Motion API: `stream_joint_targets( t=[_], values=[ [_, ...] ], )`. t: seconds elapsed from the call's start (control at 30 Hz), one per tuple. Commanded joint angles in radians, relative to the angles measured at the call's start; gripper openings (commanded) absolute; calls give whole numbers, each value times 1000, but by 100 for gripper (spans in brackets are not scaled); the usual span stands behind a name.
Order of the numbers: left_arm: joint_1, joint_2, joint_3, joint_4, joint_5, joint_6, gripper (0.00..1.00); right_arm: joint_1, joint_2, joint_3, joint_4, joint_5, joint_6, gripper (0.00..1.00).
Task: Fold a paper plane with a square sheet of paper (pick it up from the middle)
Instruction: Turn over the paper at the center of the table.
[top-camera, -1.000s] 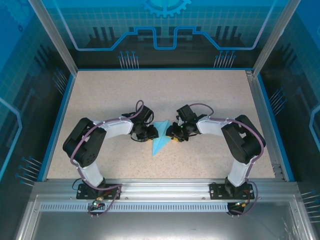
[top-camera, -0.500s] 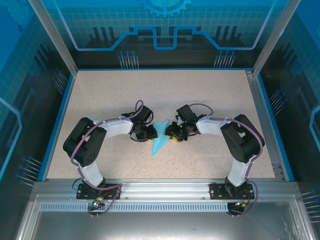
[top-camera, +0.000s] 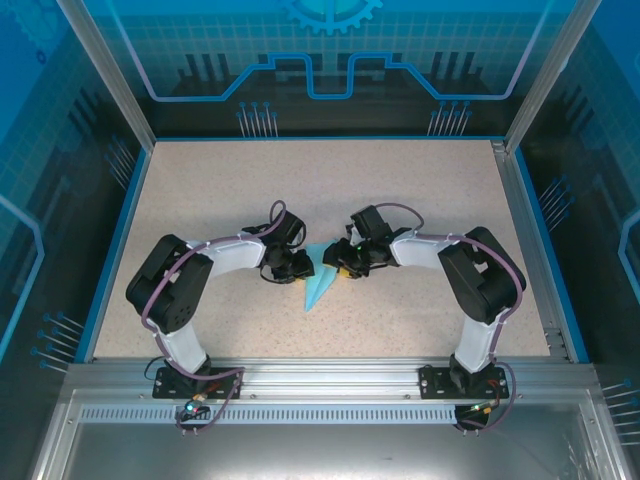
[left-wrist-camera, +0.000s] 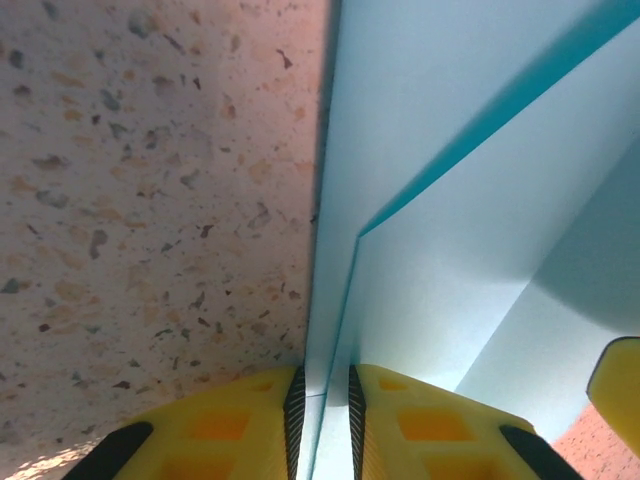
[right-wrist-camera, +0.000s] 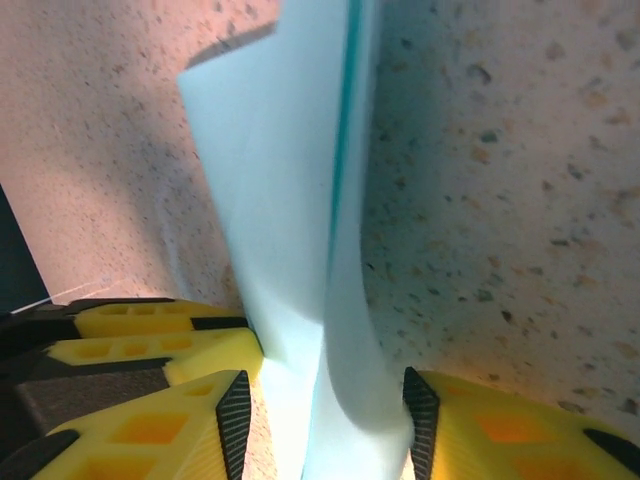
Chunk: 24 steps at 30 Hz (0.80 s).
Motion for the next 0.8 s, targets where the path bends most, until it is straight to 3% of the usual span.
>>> stream_joint_targets(
  t=[0.0,0.23,0.6,0.77],
  values=[
    [5,-3,-32,43,26,-26,23,16,4,-5,66,-14,18,48],
    [41,-28,-83,108,67,-72,24,19,37,11,97,-16,18,49],
    [45,-49,-94,106,57,-75,23,31,99,50,148,-54,-8,35],
    [45,-61,-100,105,46,-79,23,37,102,56,154,-52,-17,34]
  ],
)
